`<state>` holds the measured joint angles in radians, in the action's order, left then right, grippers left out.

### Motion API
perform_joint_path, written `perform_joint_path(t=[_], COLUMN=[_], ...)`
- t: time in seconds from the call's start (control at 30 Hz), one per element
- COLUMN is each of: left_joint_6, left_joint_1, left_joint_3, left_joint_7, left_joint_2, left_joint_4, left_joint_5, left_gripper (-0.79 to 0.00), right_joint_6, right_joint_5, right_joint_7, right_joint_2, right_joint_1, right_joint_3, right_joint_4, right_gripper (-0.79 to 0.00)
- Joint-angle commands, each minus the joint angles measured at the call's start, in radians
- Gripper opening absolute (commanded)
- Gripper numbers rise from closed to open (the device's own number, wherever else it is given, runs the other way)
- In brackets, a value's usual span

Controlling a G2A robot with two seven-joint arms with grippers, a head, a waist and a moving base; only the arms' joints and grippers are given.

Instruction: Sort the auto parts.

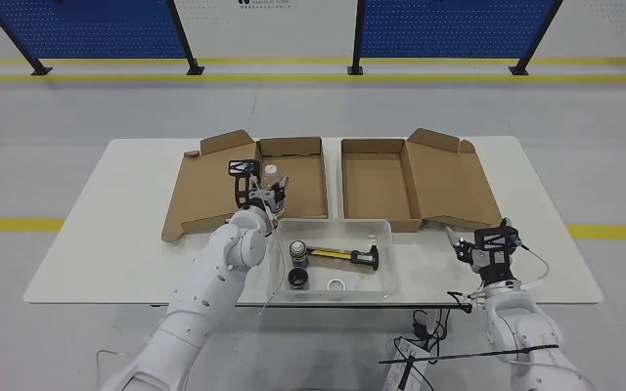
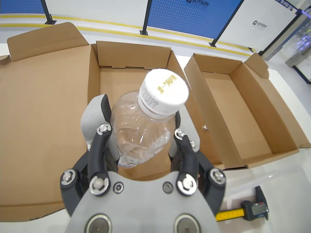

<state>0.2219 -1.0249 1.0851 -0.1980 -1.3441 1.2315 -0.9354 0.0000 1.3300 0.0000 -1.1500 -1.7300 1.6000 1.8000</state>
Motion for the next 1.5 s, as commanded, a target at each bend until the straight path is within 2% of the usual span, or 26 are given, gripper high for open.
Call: perform_joint_path(t=[0.0,0.1,0.13,0.17,0.37,0.6,0.73,1.07,1.27,1.47], left_joint_6=[-0.001,-0.001,-0.001,-0.001,-0.001,0.004,0.010,-0.022,-0.128,-0.261], left_joint_1=[0.001,0.003,0.004,0.004,0.005,-0.005,-0.022,-0.133,-0.198,-0.235], left_joint_3=[0.003,0.006,0.007,0.007,0.012,0.022,0.036,0.112,0.136,0.129], left_joint_7=[0.000,-0.002,-0.003,-0.006,-0.013,-0.028,-0.051,-0.196,-0.354,-0.547], left_joint_2=[-0.001,-0.004,-0.004,-0.005,-0.009,-0.010,-0.007,0.017,0.031,0.044], left_joint_4=[-0.006,-0.011,-0.012,-0.013,-0.018,0.006,0.062,0.363,0.525,0.602], left_joint_5=[0.001,0.002,0.001,-0.001,-0.007,-0.022,-0.036,-0.074,-0.041,0.020], left_gripper=[-0.514,-0.345,-0.160,-0.086,0.000,0.000,0.000,0.000,0.000,0.000], right_joint_6=[0.000,0.000,0.000,0.000,0.000,0.000,0.000,0.000,0.000,0.000], right_joint_5=[0.000,0.000,0.000,0.000,0.000,0.000,0.000,0.000,0.000,0.000], right_joint_7=[0.000,0.000,0.000,0.000,0.000,0.000,0.000,0.000,0.000,0.000], right_joint_2=[0.000,0.000,0.000,0.000,0.000,0.000,0.000,0.000,0.000,0.000], right_joint_1=[0.000,0.000,0.000,0.000,0.000,0.000,0.000,0.000,0.000,0.000], right_joint_3=[0.000,0.000,0.000,0.000,0.000,0.000,0.000,0.000,0.000,0.000], right_joint_4=[0.000,0.000,0.000,0.000,0.000,0.000,0.000,0.000,0.000,0.000], right_gripper=[0.000,0.000,0.000,0.000,0.000,0.000,0.000,0.000,0.000,0.000])
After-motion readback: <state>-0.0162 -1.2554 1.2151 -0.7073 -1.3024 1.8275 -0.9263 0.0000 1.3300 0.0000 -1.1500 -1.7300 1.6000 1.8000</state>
